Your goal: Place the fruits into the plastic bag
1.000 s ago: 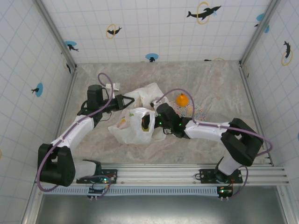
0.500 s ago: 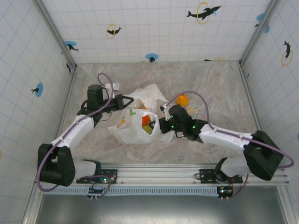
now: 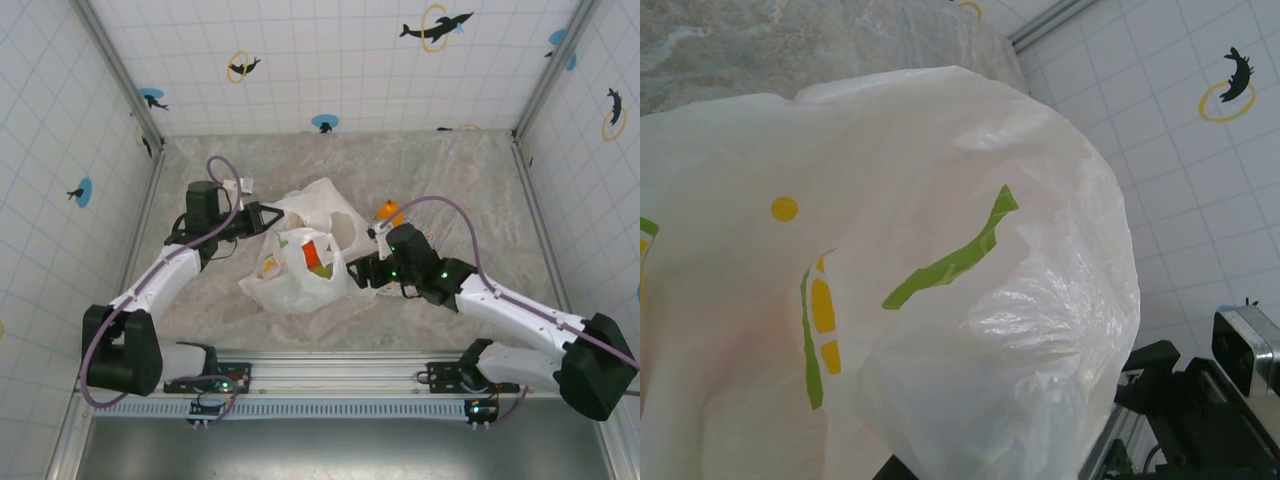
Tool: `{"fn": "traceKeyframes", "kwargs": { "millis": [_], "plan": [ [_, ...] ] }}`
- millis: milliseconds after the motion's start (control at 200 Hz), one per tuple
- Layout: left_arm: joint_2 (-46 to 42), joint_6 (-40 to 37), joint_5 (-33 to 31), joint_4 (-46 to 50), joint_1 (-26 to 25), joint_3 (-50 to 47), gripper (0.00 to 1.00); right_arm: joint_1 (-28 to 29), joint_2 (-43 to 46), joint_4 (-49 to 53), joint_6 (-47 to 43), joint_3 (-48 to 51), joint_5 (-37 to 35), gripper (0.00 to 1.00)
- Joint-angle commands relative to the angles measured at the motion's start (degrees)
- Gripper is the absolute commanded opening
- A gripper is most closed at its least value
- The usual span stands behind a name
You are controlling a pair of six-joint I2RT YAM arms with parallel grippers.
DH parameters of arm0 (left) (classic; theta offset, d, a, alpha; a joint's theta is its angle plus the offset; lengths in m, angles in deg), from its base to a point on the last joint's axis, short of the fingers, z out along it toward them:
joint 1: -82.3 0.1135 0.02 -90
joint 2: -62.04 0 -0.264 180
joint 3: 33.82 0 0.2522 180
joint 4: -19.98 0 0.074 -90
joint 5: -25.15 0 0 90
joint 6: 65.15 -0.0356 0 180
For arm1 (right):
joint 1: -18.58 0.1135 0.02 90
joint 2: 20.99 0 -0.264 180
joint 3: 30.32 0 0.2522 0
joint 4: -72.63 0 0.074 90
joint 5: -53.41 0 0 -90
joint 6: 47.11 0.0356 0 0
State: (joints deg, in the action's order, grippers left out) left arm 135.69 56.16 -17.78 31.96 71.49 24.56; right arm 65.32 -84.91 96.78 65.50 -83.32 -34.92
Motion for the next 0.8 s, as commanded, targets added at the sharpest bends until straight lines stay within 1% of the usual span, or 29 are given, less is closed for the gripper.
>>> {"fn": "traceKeyframes", "kwargs": {
  "millis": [0,90,230,365,475,560,646,796],
  "plan": [
    [0.8,-1.8,0.7,0.2,0.4,1.0,0.00,-0.2,1.8,-0.8,2.6,0.0,-6.0,0.86],
    [1.0,-1.7,1.5,0.1,0.4,0.9,0.00,-0.4,2.6,-3.0,4.7,0.3,-8.7,0.86],
    [1.0,-1.6,2.0,0.3,0.4,1.0,0.00,-1.8,4.7,-4.4,3.3,0.2,-7.7,0.86],
    [0.9,-1.9,1.8,0.4,0.4,0.7,0.00,-5.0,6.9,-1.4,1.2,-1.7,-7.4,0.86],
    [1.0,-1.7,1.9,0.0,0.4,0.7,0.00,-9.5,7.5,-0.3,-0.1,-2.6,-7.2,0.86],
    [1.0,-1.7,1.9,0.1,0.4,0.8,0.00,-14.0,5.9,-0.6,-1.1,-2.8,-6.0,0.87],
    [1.0,-1.7,1.8,0.4,0.4,1.0,0.00,-17.9,2.6,-1.1,-2.1,-3.5,-5.3,0.90],
    [0.7,-1.5,1.7,0.8,0.4,1.0,0.00,-20.6,-4.6,-2.0,-6.3,-6.2,-6.7,0.96]
  ]
}}
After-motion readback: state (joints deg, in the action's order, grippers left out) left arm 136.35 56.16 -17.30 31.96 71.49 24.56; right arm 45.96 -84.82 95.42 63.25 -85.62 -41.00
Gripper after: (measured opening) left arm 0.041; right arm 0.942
